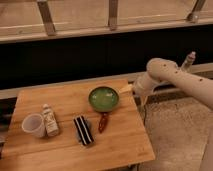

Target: Pick up the ceramic bowl

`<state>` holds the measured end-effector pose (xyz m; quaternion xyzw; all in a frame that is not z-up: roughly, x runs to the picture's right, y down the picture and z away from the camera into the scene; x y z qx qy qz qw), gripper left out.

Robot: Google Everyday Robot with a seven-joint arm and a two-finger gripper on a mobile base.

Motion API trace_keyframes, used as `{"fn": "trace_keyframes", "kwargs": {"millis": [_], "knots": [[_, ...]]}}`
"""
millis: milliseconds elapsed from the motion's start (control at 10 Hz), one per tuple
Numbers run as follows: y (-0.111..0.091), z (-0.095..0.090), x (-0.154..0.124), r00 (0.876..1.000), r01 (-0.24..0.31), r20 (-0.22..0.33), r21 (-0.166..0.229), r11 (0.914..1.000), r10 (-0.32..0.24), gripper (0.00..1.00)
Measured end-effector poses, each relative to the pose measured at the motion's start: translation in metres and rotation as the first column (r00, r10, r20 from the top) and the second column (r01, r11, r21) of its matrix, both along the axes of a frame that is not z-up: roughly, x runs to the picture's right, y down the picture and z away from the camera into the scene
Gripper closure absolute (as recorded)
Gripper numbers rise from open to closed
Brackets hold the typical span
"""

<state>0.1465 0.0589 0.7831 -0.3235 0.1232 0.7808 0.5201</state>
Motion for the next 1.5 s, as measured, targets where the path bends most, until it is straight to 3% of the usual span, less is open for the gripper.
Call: {"fn": "trace_keyframes", "kwargs": {"millis": [300, 600, 900, 1100, 1500], "knots": [[0.000, 0.000, -0.001, 1.000, 0.004, -0.002, 0.006, 1.0000, -0.004, 0.20], [0.010, 0.008, -0.033, 0.997, 0.078, 0.003, 0.010, 0.9969, -0.078, 0.20], [0.026, 0.045, -0.098, 0.989, 0.142, 0.045, -0.014, 0.9898, -0.141, 0.20], [0.034, 0.069, -0.115, 0.988, 0.145, 0.055, -0.026, 0.9892, -0.143, 0.20], [0.040, 0.108, -0.087, 0.997, 0.075, 0.029, -0.074, 0.9944, -0.073, 0.20]]}}
